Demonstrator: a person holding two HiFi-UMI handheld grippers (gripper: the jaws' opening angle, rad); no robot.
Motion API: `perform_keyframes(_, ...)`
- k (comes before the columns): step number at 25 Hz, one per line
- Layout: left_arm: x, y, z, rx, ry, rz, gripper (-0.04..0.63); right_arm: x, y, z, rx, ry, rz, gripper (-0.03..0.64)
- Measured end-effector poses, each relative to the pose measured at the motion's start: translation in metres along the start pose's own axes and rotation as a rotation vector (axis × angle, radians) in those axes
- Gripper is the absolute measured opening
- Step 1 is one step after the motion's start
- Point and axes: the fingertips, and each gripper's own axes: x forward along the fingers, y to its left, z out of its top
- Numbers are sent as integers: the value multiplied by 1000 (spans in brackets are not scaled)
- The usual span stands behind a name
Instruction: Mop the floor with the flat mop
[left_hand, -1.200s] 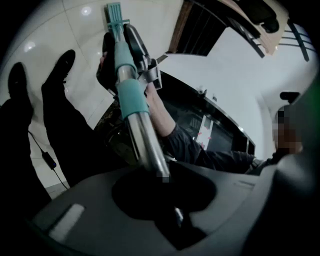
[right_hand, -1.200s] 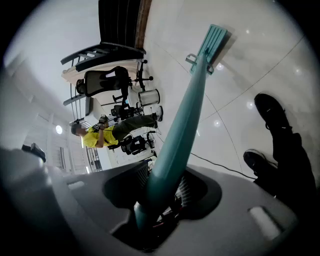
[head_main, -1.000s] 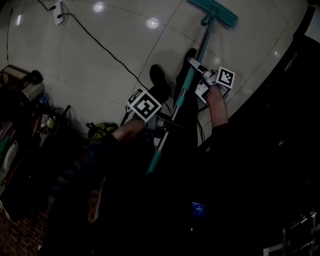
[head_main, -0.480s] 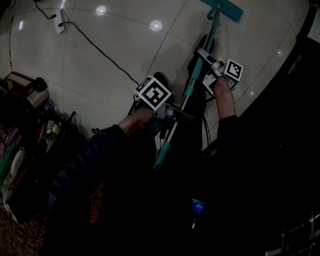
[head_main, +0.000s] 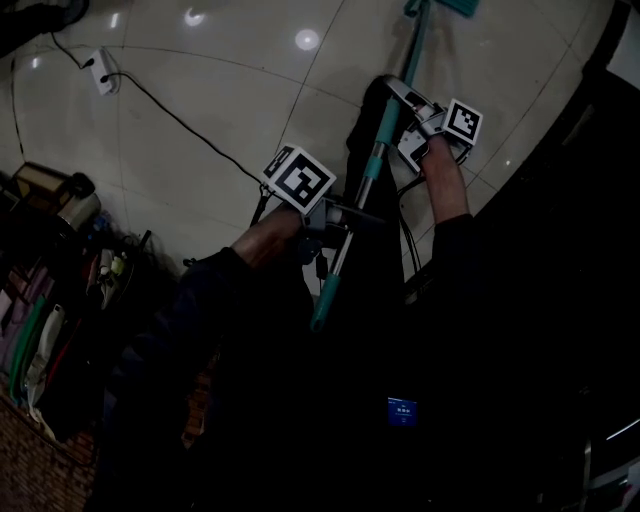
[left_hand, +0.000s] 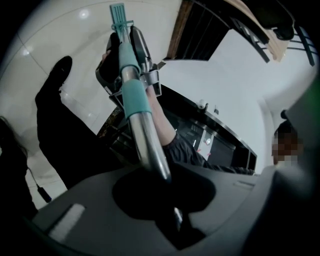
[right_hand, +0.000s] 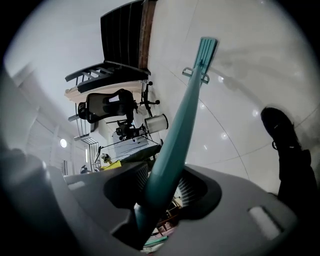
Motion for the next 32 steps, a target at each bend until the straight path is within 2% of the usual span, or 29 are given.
perform_keyframes(3,29,-39,65,-8,-40,-13,81,-3,33,69,8,-1,2,183)
perform_keyframes(5,38,-54,88,-7,-59,-26,80,-2,44,94,2,4,-6,183)
perform_keyframes(13,39,-45,89,28,-87,-35,80,-1,42,95,-50,22,-23,183)
perform_keyframes(18,40,-42,87,57,-46,10,78,2,53,95,-86,63,4,183)
perform_keyframes(23,39,-38,85,52,-37,26,80,2,49,92,-70,83,34,183)
perform_keyframes(25,37,-34,56,50,-28,30,81,-8,47,65,-67,76,41,184)
perform_keyframes(29,21,2,-59,58,8,57,81,-34,24,-46,-65,64,49,184)
perform_keyframes(32,15,11,-82,48,22,69,83,-36,14,-72,-53,75,49,183)
